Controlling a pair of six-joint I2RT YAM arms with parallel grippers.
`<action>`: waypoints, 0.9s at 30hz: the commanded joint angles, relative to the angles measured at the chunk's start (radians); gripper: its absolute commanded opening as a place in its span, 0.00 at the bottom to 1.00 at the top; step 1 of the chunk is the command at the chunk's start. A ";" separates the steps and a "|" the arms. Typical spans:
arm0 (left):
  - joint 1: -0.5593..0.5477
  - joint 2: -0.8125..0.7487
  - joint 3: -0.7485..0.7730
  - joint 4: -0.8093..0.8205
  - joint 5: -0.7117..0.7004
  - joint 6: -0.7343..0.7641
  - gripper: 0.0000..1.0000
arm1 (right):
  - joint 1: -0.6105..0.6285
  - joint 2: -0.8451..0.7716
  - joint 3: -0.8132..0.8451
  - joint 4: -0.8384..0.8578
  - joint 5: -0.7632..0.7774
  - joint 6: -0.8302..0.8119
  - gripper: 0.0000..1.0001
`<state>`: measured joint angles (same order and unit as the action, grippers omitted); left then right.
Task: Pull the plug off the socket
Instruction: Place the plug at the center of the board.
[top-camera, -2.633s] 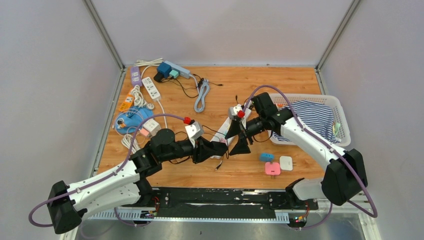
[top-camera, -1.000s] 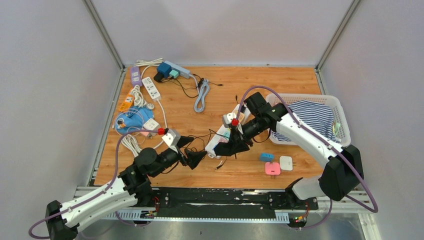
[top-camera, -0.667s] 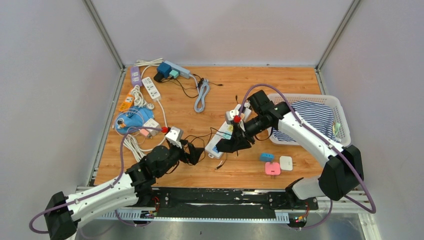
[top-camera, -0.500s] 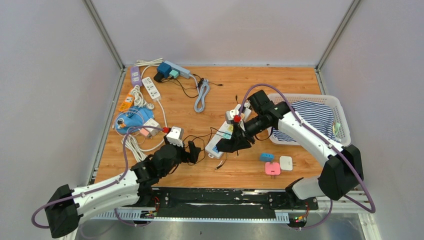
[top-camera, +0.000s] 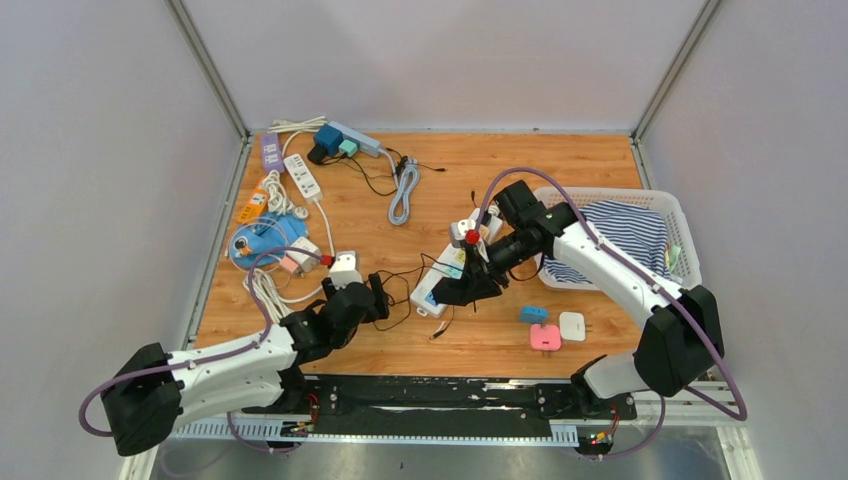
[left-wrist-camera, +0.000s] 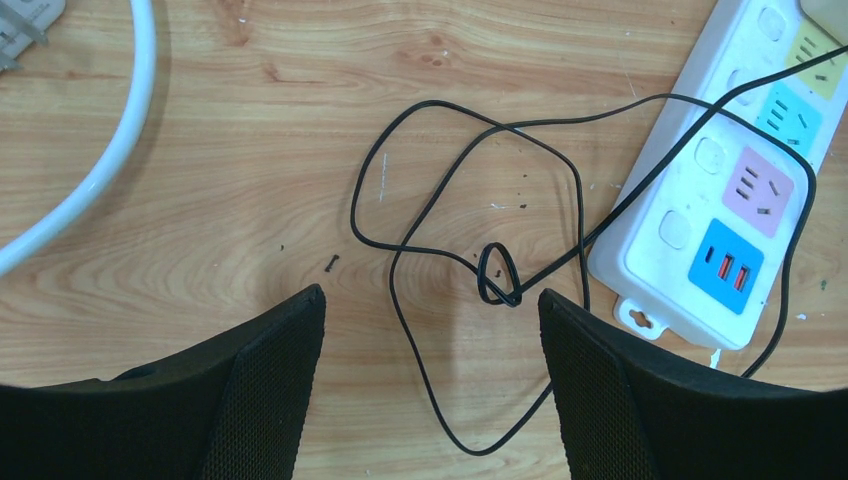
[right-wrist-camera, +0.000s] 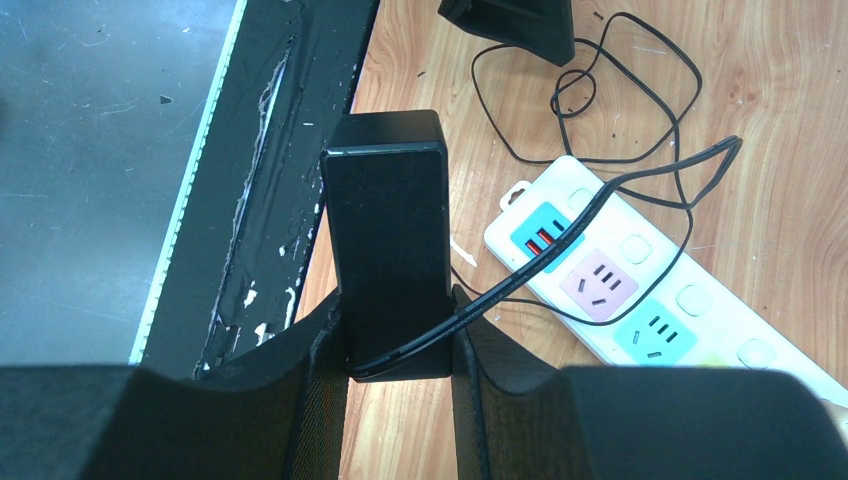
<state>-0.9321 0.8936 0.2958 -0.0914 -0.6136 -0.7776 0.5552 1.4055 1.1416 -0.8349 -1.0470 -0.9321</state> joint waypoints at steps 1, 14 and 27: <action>0.031 0.060 0.013 0.080 0.010 -0.059 0.75 | -0.011 0.000 0.024 -0.020 -0.017 -0.003 0.00; 0.056 0.277 0.065 0.081 0.012 -0.158 0.65 | -0.011 0.000 0.023 -0.020 -0.019 -0.005 0.00; 0.061 0.247 0.038 0.082 0.030 -0.186 0.31 | -0.011 -0.002 0.023 -0.022 -0.023 -0.007 0.00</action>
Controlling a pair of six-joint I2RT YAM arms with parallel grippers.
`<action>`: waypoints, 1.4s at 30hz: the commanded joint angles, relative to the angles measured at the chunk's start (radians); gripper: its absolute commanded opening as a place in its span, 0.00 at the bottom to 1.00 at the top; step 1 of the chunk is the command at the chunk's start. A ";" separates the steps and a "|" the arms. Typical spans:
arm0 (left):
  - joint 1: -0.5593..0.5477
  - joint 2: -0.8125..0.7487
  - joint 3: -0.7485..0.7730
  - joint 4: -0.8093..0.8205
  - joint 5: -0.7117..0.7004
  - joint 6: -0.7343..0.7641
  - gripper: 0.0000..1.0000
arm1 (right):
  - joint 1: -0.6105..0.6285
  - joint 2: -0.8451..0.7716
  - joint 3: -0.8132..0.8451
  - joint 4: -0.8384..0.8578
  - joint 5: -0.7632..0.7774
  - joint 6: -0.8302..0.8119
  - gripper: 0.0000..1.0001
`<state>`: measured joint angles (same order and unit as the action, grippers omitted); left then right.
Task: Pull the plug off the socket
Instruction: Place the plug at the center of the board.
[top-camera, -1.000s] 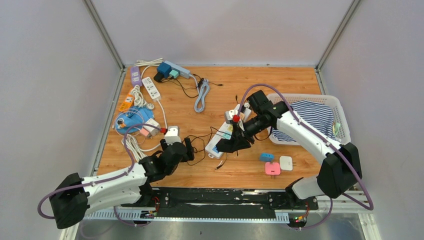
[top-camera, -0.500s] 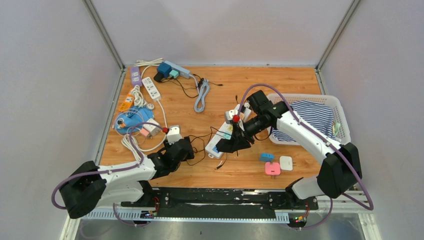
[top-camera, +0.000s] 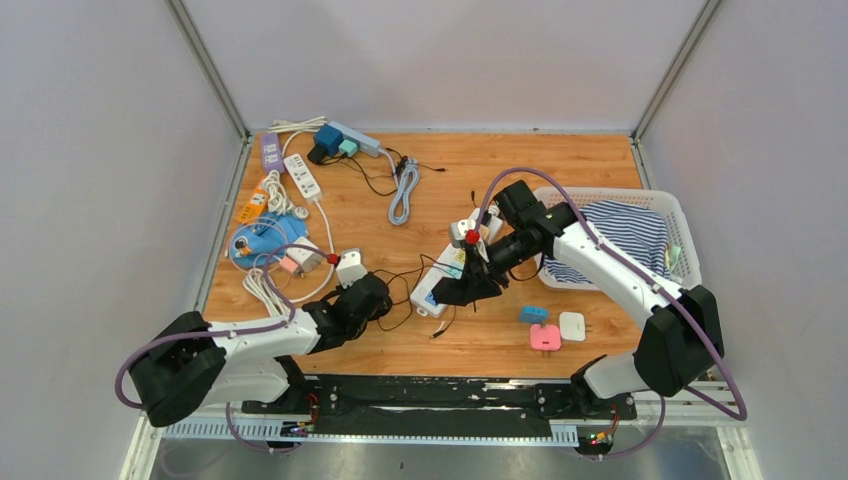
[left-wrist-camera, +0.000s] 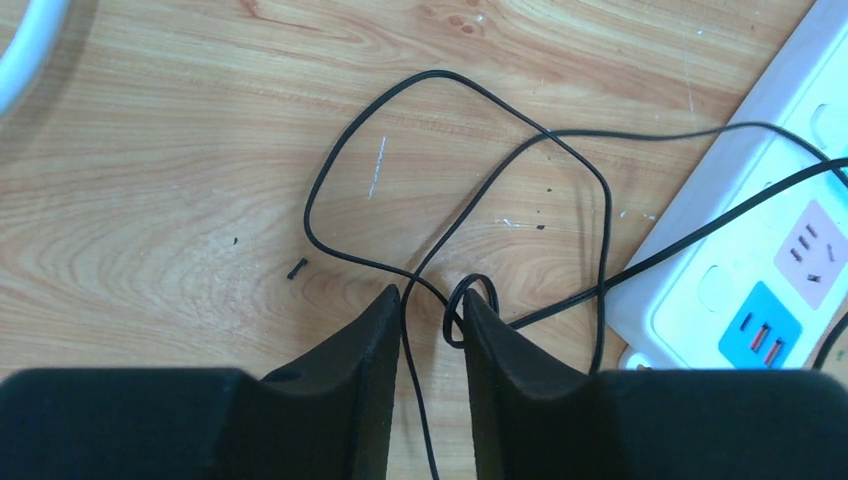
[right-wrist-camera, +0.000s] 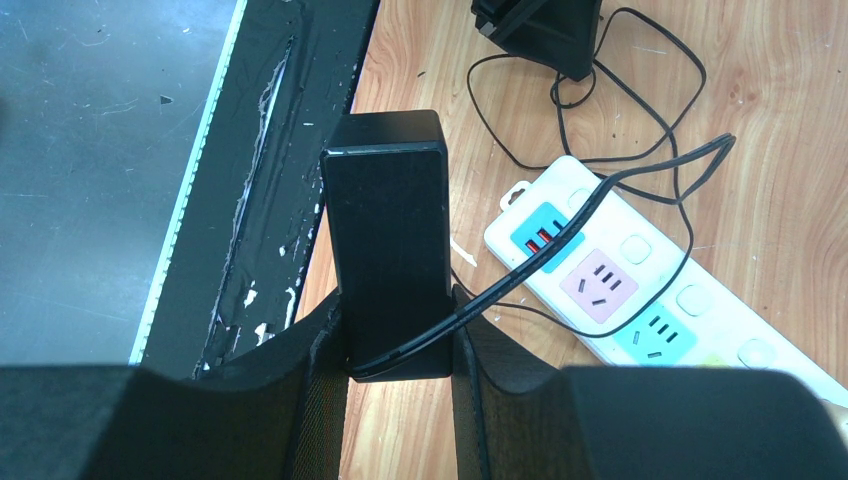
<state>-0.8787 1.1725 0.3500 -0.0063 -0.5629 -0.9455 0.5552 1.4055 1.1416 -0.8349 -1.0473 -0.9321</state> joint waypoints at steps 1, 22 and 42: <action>0.008 -0.040 -0.018 -0.003 -0.018 -0.013 0.27 | -0.012 -0.002 0.023 -0.022 -0.024 -0.007 0.00; 0.007 -0.553 -0.060 -0.012 0.184 0.372 0.00 | -0.018 -0.085 0.055 -0.078 -0.025 -0.039 0.00; -0.028 -0.495 0.519 -0.027 0.664 0.585 0.00 | -0.266 -0.461 0.129 -0.092 0.064 0.069 0.00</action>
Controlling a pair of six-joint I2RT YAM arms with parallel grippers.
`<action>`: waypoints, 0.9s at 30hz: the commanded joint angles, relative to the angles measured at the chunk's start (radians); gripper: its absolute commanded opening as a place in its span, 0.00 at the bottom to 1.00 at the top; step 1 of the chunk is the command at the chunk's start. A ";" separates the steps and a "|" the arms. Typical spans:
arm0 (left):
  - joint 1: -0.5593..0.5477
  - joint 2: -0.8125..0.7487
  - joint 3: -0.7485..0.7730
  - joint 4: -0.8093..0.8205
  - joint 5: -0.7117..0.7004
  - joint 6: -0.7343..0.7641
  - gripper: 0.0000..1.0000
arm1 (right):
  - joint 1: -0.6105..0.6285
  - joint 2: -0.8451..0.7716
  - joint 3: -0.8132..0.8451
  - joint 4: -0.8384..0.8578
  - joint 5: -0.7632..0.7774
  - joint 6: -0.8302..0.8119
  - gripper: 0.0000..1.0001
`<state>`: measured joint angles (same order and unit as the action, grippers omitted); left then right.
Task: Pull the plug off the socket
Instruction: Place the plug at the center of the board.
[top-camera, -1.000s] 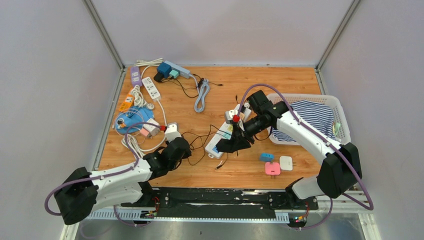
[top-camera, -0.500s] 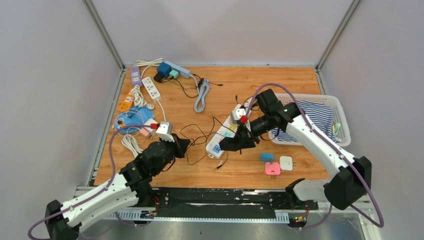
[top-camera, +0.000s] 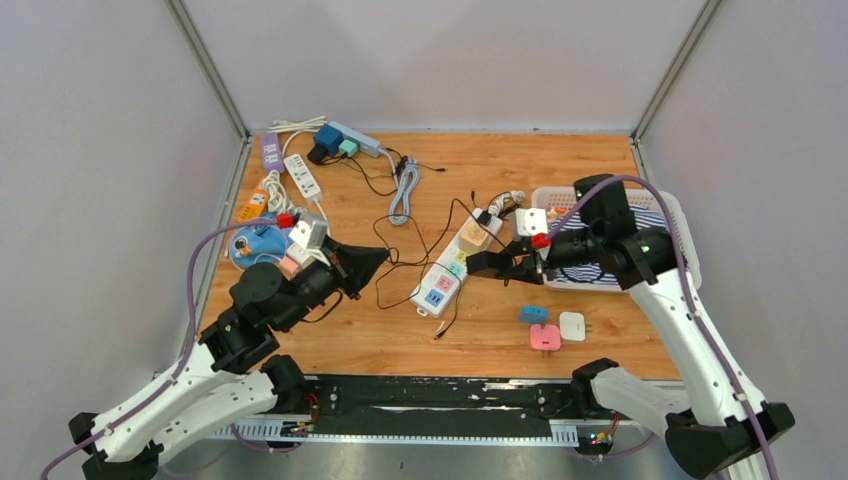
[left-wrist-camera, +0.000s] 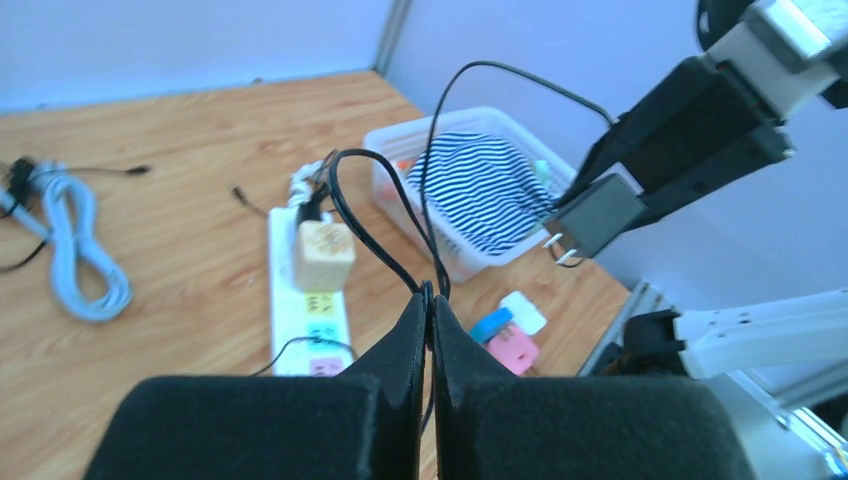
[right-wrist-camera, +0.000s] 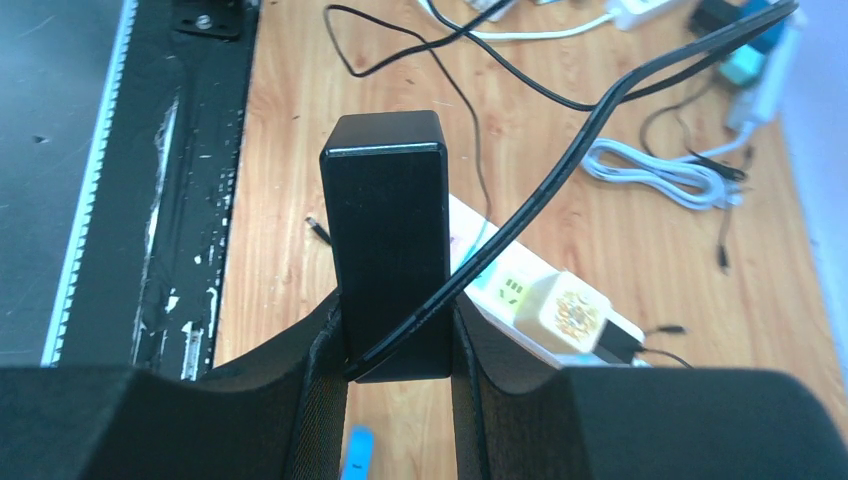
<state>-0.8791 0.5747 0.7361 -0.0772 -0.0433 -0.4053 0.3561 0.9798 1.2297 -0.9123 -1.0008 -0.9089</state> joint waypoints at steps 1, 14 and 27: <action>-0.046 0.140 0.176 0.043 0.150 0.057 0.00 | -0.087 -0.044 0.047 -0.014 0.027 0.054 0.00; -0.290 0.546 0.657 0.048 0.157 0.191 0.00 | -0.296 -0.145 0.060 -0.017 0.160 0.095 0.00; -0.294 0.676 0.655 0.073 0.204 0.129 0.00 | -0.508 -0.165 -0.008 -0.187 0.306 -0.110 0.00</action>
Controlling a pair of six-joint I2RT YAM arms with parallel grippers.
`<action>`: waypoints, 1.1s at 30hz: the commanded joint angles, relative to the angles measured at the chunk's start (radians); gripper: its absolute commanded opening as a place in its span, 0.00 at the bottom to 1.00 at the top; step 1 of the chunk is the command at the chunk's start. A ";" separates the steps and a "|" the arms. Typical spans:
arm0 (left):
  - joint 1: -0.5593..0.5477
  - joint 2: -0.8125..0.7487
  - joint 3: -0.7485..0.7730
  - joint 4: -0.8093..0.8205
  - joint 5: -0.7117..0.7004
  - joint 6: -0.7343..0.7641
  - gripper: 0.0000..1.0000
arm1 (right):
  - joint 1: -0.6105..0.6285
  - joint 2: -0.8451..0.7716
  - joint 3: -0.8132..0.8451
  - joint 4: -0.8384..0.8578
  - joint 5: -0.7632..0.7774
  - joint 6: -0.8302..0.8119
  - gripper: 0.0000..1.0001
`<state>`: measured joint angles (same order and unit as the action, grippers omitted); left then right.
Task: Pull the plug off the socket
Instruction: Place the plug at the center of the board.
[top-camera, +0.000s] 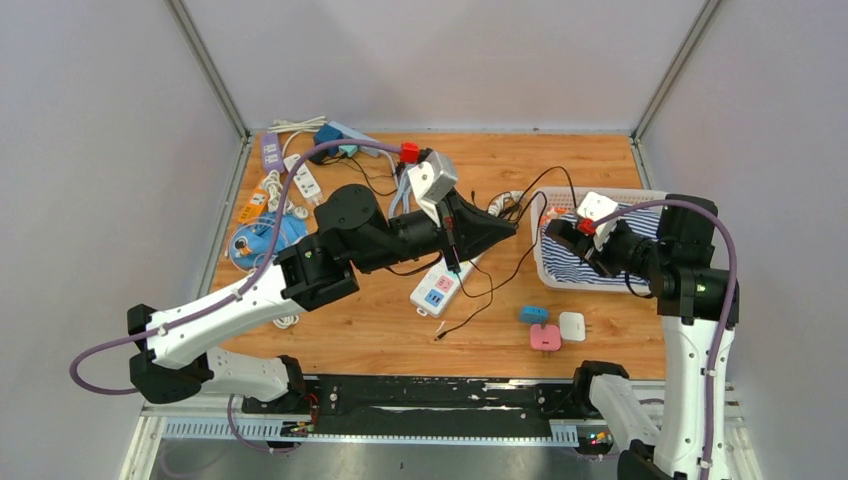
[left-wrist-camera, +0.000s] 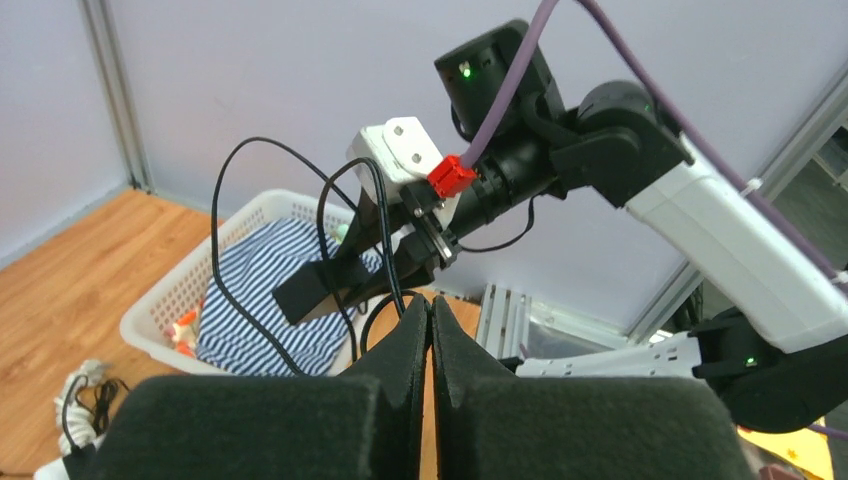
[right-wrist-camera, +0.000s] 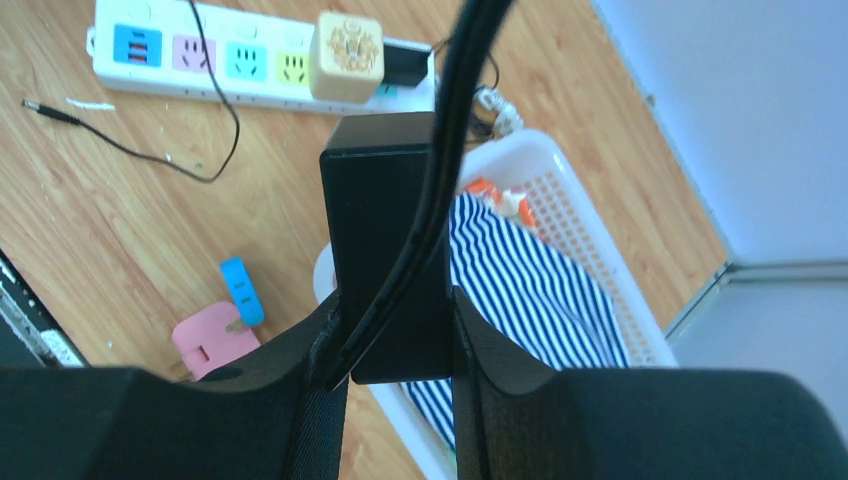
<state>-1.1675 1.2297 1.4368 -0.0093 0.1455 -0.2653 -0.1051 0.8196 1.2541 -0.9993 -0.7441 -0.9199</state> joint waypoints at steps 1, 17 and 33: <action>-0.006 0.022 -0.073 0.005 0.011 -0.013 0.00 | -0.054 -0.005 -0.043 -0.118 0.052 -0.118 0.00; -0.007 0.095 -0.479 0.249 0.106 -0.197 0.00 | -0.108 0.005 -0.367 -0.240 0.180 -0.302 0.00; -0.031 0.430 -0.351 0.275 0.146 -0.194 0.00 | -0.295 0.151 -0.519 -0.128 0.196 -0.404 0.00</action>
<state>-1.1900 1.6253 1.0325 0.2302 0.2745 -0.4667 -0.3725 0.9451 0.7670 -1.1698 -0.5591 -1.2961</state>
